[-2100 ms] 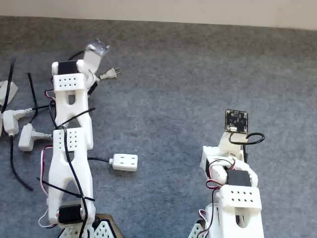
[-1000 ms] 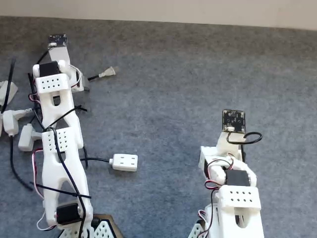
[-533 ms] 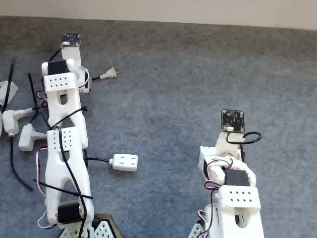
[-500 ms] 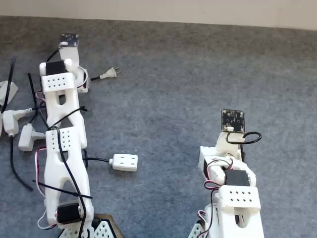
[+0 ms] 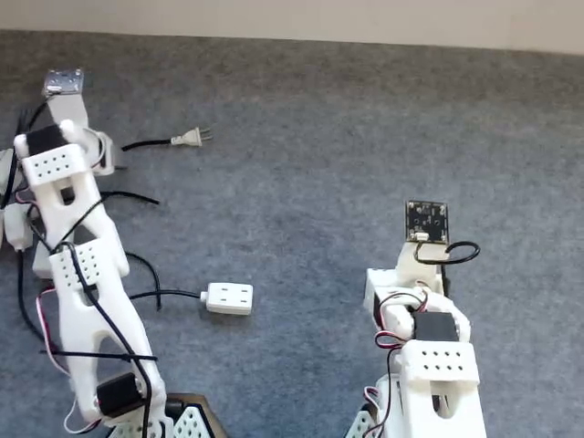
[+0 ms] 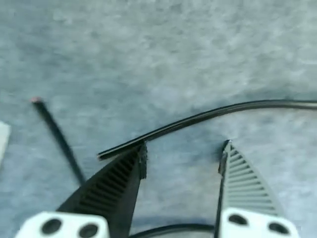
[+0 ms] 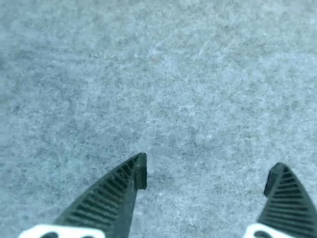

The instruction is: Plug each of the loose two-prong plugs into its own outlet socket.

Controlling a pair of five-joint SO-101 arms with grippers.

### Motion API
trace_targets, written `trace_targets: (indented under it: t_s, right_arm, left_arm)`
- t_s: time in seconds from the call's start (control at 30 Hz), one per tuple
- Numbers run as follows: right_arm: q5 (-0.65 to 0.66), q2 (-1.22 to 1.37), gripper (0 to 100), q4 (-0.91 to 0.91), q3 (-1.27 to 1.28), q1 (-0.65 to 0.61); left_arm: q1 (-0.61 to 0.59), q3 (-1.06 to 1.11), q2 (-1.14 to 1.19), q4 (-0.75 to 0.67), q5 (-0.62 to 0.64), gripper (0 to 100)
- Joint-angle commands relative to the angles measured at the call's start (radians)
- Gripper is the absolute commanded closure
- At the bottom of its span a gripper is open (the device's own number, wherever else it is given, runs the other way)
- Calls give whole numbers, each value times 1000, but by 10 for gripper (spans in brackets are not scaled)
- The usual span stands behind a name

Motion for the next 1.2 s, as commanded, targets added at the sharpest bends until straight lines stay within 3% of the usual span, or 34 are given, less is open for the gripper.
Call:
trace_targets:
  t_s: [0.0,0.1,0.27,0.57,0.83,1.03,1.17]
  right_arm:
    - [0,-16,634,-16,-4,-5]
    - [0,-16,634,-16,-4,-5]
    - [0,-16,634,-16,-4,-7]
    - [21,-16,634,-16,-4,-7]
    - [40,-16,634,-16,-4,-7]
    - [40,-16,634,-16,-4,-8]
    - [40,-16,634,-18,-4,-8]
  left_arm:
    - [-90,-8,-39,-11,-98,775]
    - [-101,-12,-56,-20,-147,775]
    - [-93,-12,-62,-180,-167,774]
    - [15,-2,-59,-394,-169,773]
    - [94,219,-61,-523,-170,773]
    - [137,188,-67,-479,-226,772]
    - [180,22,-68,-256,-348,771]
